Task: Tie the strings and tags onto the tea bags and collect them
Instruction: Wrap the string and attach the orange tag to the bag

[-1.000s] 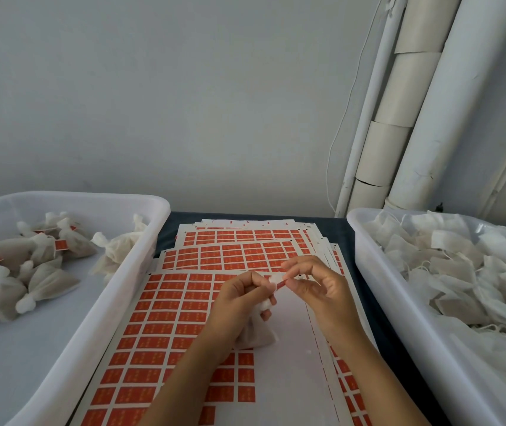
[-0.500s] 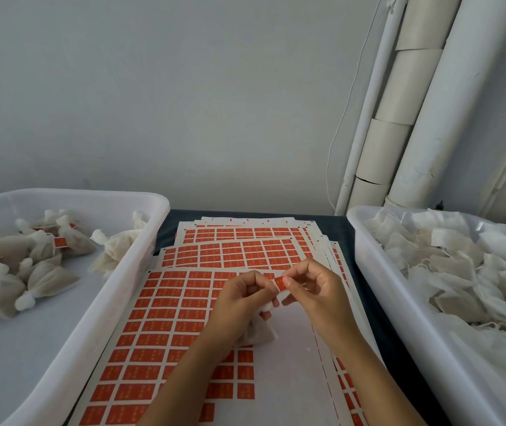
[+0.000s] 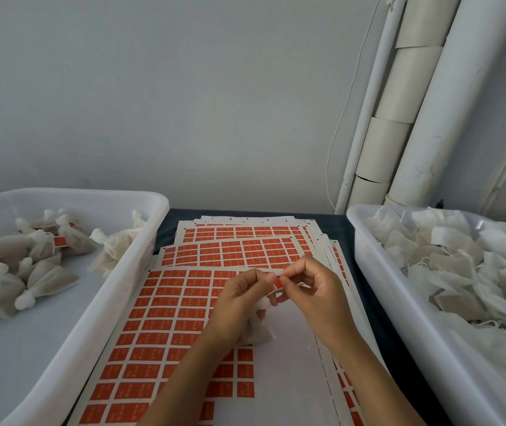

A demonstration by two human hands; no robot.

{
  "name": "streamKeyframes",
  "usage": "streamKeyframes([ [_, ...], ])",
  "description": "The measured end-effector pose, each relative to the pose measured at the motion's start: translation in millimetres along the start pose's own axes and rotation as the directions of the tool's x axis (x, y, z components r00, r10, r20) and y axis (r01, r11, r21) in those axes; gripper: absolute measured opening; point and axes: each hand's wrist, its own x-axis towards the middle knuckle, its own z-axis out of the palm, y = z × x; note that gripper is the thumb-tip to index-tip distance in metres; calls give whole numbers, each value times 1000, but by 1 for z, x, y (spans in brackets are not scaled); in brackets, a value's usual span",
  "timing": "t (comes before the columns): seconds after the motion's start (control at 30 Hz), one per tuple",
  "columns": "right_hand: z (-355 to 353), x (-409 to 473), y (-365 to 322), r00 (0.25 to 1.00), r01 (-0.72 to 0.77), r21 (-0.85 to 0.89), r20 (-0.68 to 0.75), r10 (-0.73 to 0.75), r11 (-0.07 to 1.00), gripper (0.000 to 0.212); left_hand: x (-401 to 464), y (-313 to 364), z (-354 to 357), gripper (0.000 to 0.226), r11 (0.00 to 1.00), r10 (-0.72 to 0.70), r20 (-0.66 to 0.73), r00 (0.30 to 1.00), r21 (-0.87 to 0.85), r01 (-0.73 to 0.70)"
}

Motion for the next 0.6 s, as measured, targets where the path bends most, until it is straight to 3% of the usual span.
streamKeyframes([
  [0.1, 1, 0, 0, 1000, 30, -21, -8, -31, 999, 14, 1, -3, 1, 18, 992, 57, 17, 998, 115, -59],
  [0.3, 14, -3, 4, 1000, 18, -3, 15, -18, 1000, 16, 3, -8, -4, 25, 990, 78, 11, 997, 114, -79],
  [0.4, 16, -2, 7, 999, 6, 60, 43, -9, 998, 39, 4, -10, -5, 28, 982, 84, 14, 996, 166, -85],
  [0.5, 11, -1, 13, 994, -28, -8, 107, 29, 1000, 21, 5, -12, -4, 28, 975, 100, 38, 994, 194, -105],
  [0.6, 14, -3, 16, 993, -1, -97, 119, 12, 995, 23, 5, -16, -3, 31, 958, 107, 37, 994, 262, -113],
])
